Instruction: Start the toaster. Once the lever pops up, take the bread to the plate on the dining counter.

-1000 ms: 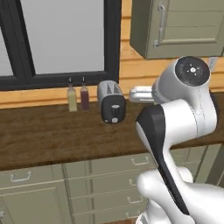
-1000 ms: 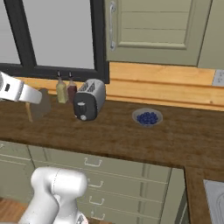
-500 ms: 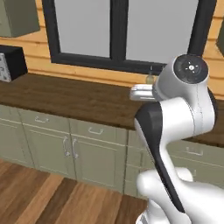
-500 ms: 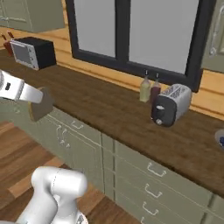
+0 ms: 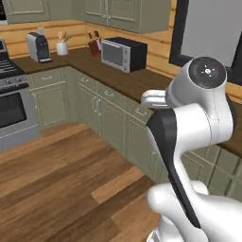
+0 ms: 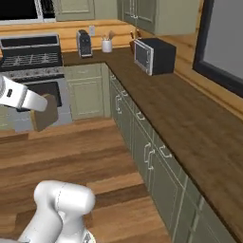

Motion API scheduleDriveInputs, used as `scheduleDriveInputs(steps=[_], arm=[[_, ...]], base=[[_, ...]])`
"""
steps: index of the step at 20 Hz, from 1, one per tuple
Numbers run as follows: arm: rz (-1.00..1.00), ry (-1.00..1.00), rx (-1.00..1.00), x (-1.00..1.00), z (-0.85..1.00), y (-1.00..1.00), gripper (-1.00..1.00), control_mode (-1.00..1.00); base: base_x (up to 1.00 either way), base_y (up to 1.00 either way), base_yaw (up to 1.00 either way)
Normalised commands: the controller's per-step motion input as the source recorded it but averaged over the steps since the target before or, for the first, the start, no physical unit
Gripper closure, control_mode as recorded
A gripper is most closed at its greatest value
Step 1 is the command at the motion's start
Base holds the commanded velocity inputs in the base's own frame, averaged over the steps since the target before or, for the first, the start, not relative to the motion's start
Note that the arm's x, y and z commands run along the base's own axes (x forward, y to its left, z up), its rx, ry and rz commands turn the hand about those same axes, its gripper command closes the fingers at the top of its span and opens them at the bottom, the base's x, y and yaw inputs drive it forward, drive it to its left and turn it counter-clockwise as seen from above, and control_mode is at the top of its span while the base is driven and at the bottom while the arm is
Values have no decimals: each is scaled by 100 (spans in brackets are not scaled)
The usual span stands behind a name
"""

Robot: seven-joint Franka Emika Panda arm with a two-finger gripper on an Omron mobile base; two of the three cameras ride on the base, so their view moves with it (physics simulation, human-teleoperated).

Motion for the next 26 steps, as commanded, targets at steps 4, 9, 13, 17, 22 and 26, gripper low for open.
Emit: scheduleDriveInputs(steps=[4, 9, 13, 17, 22, 26], arm=[[0, 0, 0, 0, 0, 0, 100, 100], [0, 0, 0, 0, 0, 0, 100, 100], [0, 0, 0, 0, 0, 0, 100, 100], [0, 0, 0, 0, 0, 0, 100, 100], [0, 0, 0, 0, 0, 0, 100, 100], [0, 0, 0, 0, 0, 0, 100, 100]], base=[[37, 50, 81], [77, 33, 74], [100, 19, 66], [100, 3, 60], [100, 0, 55], [100, 0, 55]])
